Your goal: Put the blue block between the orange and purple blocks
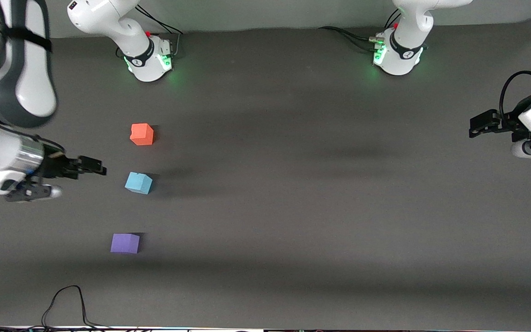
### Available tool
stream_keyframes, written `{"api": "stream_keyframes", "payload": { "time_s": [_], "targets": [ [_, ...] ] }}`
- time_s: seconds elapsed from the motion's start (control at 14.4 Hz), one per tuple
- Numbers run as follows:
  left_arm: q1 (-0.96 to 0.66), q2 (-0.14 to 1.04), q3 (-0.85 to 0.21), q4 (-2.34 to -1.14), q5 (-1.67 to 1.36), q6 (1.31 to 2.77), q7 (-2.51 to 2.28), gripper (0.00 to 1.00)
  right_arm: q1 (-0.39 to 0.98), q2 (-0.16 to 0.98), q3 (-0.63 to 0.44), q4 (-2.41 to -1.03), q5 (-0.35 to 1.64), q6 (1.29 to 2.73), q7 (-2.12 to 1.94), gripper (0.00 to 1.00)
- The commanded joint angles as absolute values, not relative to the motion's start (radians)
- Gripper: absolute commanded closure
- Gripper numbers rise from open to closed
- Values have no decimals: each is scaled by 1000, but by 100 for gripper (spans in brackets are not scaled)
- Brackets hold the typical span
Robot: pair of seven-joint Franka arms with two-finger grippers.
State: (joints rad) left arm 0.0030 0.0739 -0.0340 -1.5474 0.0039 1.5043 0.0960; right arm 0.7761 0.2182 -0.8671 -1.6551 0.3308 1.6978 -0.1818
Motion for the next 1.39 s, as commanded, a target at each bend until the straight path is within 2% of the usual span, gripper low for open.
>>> {"api": "stream_keyframes", "payload": {
  "time_s": [0.0,0.07,0.14,0.28,0.35,0.63,0.83,0.97,1.32],
  "targets": [
    [6,60,-35,-1563,8,1523,110,0,778,174,-848,-1568,288,1614,-109,0],
    [6,60,-35,-1563,8,1525,112,0,746,155,-795,-1556,285,1591,-83,0],
    [6,60,-35,-1563,8,1525,110,0,648,126,-690,-1548,256,1574,-57,0],
    [6,60,-35,-1563,8,1523,110,0,406,51,-382,-1563,160,1569,-35,0],
    [6,60,-35,-1563,6,1523,110,0,317,32,-285,-1569,138,1565,-29,0],
    [6,60,-35,-1563,8,1523,110,0,45,-51,-19,-1652,82,1583,-26,0],
    [6,60,-35,-1565,6,1523,110,0,-35,-51,44,-1664,58,1595,-25,0],
    [6,60,-35,-1563,6,1523,110,0,-124,-63,150,-1664,55,1592,-25,0],
    [6,60,-35,-1563,6,1525,110,0,-140,-68,166,-1667,46,1583,-26,0]
  ]
}}
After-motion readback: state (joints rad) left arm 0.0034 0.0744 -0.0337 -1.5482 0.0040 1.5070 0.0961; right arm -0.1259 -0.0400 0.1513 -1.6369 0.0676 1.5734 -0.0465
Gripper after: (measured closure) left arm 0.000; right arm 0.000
